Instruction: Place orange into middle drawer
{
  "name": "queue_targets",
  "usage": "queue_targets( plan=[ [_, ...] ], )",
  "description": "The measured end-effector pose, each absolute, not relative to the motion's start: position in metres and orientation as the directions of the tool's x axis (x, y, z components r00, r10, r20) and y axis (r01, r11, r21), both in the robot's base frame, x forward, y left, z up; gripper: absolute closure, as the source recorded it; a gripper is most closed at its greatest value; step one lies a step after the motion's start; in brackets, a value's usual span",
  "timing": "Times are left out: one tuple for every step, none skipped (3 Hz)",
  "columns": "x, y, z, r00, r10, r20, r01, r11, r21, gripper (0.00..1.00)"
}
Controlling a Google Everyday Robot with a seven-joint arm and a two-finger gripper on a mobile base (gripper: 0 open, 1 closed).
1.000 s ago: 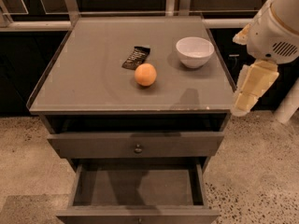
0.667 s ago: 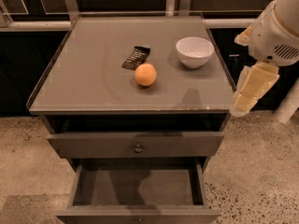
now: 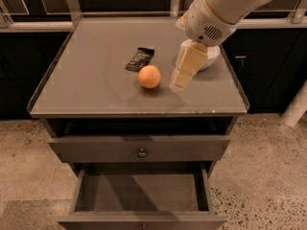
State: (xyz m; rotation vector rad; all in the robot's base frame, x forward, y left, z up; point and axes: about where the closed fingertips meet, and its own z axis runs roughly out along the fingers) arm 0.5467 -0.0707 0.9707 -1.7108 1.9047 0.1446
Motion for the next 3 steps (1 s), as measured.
queue_targets(
  plan=[
    [0.546, -0.071, 0.97, -0.023, -0.878, -0.479, -0.941, 0.181, -0.286, 0.0],
    [0.564, -0.058, 0.954, -0.004, -0.857, -0.515, -0.952, 0.162, -0.261, 0.0],
    [0.588, -0.017, 0.929, 0.037, -0.819, -0.573, -0.971, 0.107, -0.216, 0.0]
  ],
)
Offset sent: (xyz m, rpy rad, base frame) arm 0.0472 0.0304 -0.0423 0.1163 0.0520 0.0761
